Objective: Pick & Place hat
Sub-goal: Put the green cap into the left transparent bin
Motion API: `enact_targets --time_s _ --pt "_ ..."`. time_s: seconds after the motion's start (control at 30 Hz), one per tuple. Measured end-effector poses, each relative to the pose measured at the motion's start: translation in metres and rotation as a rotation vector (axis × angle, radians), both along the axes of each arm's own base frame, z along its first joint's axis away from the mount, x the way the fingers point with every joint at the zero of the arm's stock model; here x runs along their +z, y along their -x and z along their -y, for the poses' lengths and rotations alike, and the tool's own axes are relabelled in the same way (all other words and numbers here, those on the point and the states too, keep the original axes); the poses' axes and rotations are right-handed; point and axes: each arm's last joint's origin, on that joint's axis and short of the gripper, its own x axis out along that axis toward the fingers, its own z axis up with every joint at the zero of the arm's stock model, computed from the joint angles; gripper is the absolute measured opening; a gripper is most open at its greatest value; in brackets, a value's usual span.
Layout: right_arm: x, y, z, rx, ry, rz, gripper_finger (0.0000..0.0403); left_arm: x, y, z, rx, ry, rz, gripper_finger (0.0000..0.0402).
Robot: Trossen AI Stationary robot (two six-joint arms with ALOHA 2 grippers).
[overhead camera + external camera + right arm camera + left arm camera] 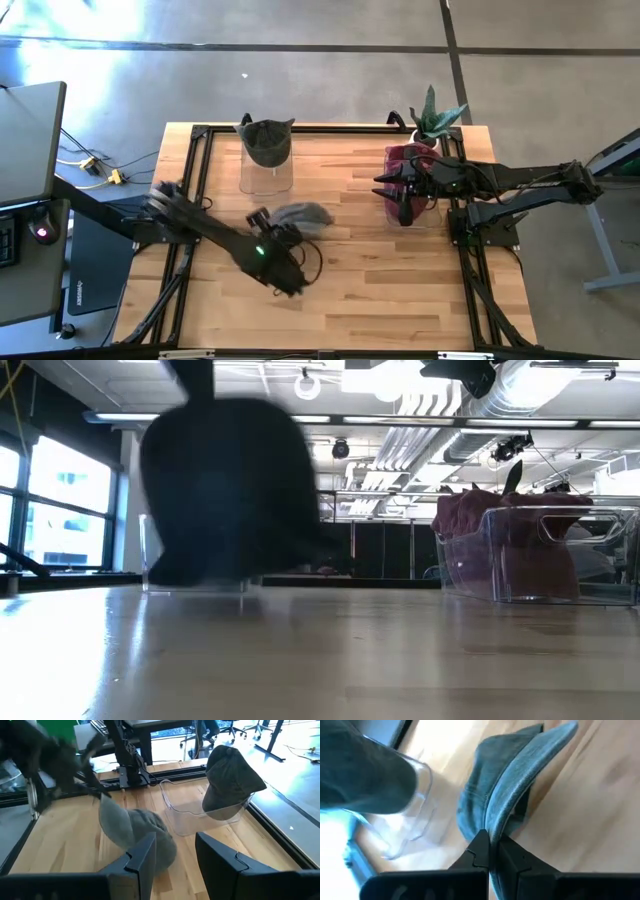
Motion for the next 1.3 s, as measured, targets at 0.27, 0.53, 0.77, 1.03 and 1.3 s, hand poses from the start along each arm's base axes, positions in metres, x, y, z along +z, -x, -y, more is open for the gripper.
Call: enact_targets --time_s 0.27,0.53,0.77,1.03,1.3 --pt "0.003 0.002 -0.004 0.124 -0.047 0.02 0.0133 0.083 0.044 -0.041 0.215 0.224 0.408 0.0001" --pt "0.008 0.01 -0.007 0.164 -0.285 0.059 0.0134 0.092 0.076 -0.077 0.346 0.338 0.592 0.0" --pt "-0.007 0.002 -0.007 0.082 -0.439 -0.054 0.0175 0.09 0.078 -0.102 0.407 0.595 0.802 0.0" --pt "-0.021 -0.04 -0.005 0.04 -0.475 -0.007 0.027 0.108 0.077 -0.109 0.237 0.621 0.89 0.0" --pt "-0.055 -0.069 0.002 -0.37 -0.501 -0.011 0.0267 0.109 0.077 -0.107 0.168 0.67 0.852 0.0"
